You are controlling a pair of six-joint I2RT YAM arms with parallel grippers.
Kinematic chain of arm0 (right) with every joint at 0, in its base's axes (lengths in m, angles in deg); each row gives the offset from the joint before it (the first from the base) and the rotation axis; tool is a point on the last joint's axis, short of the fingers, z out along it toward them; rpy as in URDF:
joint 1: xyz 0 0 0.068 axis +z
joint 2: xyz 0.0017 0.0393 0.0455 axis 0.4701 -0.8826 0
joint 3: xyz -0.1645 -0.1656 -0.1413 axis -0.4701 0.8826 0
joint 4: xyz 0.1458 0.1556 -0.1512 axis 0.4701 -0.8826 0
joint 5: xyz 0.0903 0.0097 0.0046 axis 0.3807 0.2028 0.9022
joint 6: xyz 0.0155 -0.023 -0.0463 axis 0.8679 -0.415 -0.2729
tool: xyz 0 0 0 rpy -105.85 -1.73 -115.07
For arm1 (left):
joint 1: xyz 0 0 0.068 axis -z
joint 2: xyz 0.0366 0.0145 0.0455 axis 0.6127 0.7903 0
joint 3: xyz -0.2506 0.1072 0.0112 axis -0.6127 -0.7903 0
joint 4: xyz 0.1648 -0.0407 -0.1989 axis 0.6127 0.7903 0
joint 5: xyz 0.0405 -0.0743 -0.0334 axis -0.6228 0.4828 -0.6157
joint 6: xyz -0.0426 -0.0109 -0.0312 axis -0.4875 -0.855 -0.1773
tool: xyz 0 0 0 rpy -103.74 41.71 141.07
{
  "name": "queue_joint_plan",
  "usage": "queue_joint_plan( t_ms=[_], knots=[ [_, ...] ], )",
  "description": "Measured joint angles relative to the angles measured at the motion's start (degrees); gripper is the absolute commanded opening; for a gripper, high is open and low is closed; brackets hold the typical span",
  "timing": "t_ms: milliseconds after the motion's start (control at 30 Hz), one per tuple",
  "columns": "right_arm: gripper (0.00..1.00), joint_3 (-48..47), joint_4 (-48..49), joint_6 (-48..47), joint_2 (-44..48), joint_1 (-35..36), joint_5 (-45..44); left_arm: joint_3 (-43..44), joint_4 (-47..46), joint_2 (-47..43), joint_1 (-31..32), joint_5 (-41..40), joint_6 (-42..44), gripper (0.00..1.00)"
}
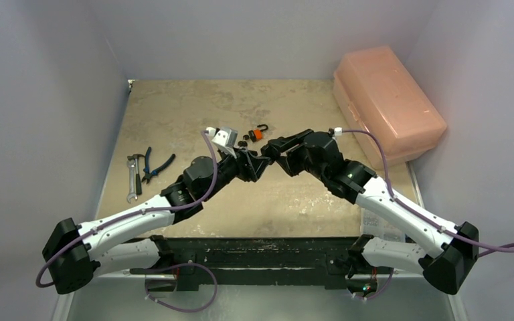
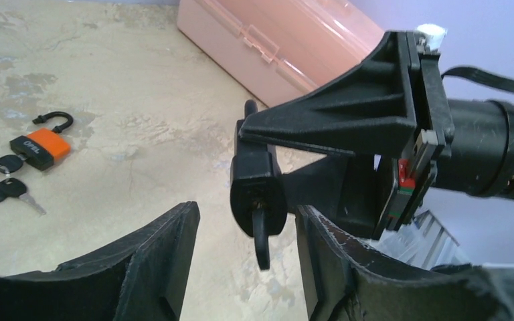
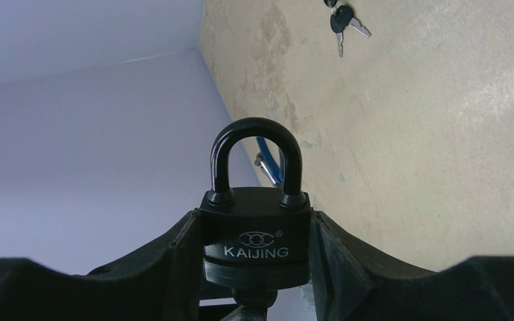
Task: Unlock with the key
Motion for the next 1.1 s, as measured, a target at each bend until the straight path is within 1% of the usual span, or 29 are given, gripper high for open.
queue_joint_plan(
  t_ms=[133,233,333,533,900,933,1100],
  knots=[
    [0.00,-0.1,-1.2,-1.2,0.5,-0.1,0.1,0.2,5.2,-3.4,0.0,1.1,2.8,0.55],
    [0.00,-0.1,-2.4,-1.7,0.5,-0.1,0.1,0.3,7.2,-5.6,-0.1,2.9,4.5,0.53],
    [0.00,-0.1,-3.2,-2.1,0.5,-0.1,0.2,0.8,8.5,-6.4,-0.1,4.7,5.7,0.49],
    [0.00,-0.1,-3.2,-2.3,0.9,-0.1,0.7,2.1,9.8,-4.7,-0.1,6.9,7.0,0.45],
    [0.00,-0.1,-3.4,-2.8,1.6,-0.1,0.8,2.4,10.3,-2.1,-0.1,8.6,7.7,0.32],
    [0.00,-0.1,-3.4,-2.8,1.6,-0.1,0.9,2.4,10.3,-2.0,-0.1,8.6,7.7,0.30],
    [0.00,-0.1,-3.5,-3.1,1.6,-0.1,1.0,2.4,10.0,-1.6,-0.1,9.2,7.6,0.15]
  ],
)
